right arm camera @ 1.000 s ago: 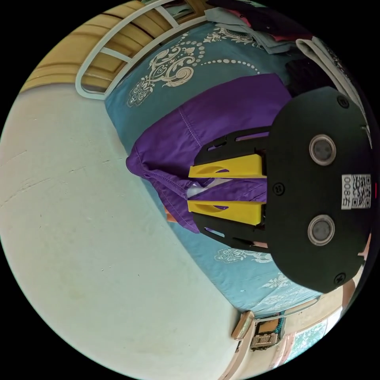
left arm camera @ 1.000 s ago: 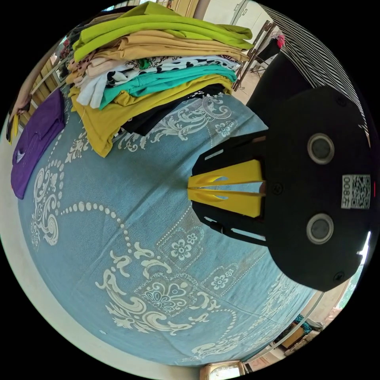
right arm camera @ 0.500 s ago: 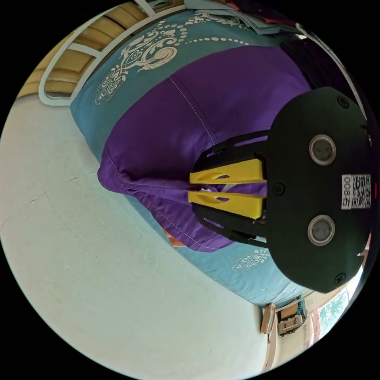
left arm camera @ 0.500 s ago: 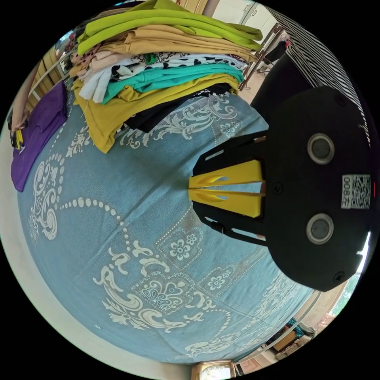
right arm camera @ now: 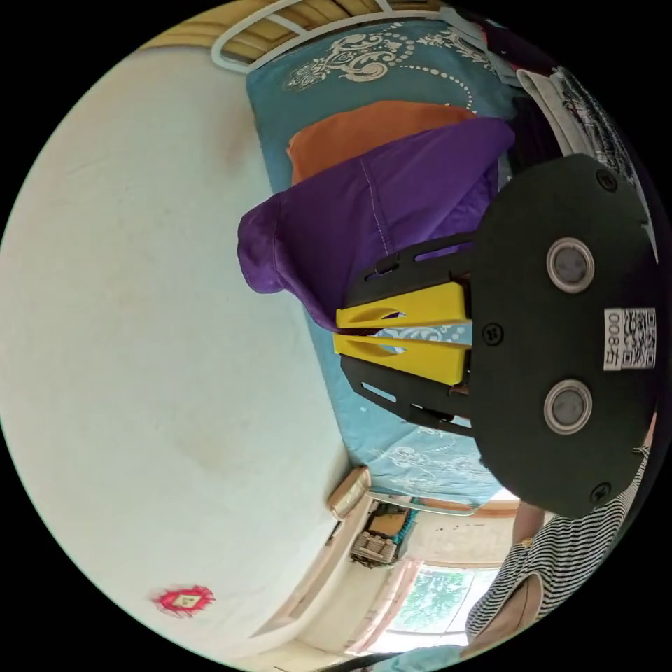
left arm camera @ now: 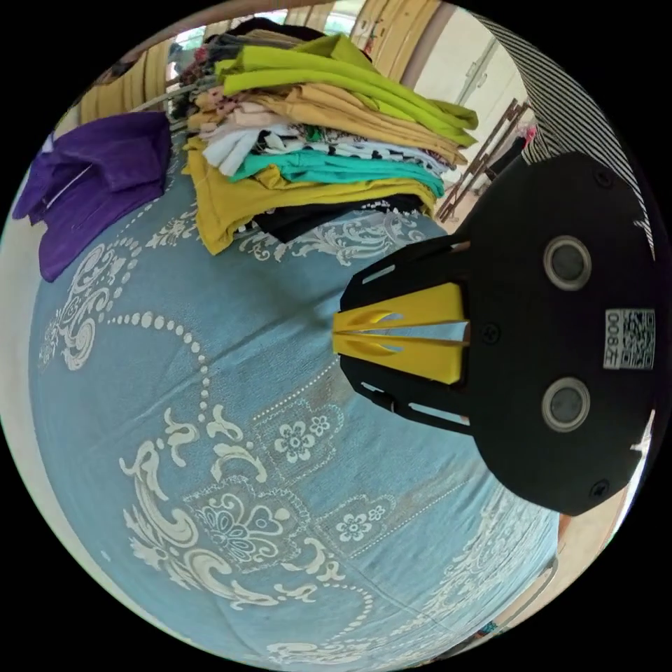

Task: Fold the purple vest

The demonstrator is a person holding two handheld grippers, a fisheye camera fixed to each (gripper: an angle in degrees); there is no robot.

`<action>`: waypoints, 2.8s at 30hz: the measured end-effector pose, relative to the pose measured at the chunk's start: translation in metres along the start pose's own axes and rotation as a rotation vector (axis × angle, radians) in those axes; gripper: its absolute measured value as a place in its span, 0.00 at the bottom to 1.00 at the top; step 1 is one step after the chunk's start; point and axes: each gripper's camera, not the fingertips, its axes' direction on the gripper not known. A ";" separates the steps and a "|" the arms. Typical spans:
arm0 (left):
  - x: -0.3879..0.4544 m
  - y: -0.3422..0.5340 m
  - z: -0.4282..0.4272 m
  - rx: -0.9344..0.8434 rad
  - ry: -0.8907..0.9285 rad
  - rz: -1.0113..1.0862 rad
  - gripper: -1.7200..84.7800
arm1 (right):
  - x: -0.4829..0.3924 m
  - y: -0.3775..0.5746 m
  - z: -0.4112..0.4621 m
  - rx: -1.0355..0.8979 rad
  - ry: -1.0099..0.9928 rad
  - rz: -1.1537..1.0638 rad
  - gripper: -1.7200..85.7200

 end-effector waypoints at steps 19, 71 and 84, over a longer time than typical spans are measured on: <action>-0.097 0.319 -0.258 0.668 0.177 0.012 0.02 | -0.259 0.070 -0.255 -0.079 -0.298 -0.393 0.03; -0.229 0.759 -0.259 0.571 0.838 0.446 0.03 | -0.381 0.304 -0.776 0.259 -0.513 -0.770 0.03; -0.305 1.021 -0.389 1.231 0.533 0.256 0.02 | -0.307 0.325 -0.778 0.328 -0.658 -0.693 0.03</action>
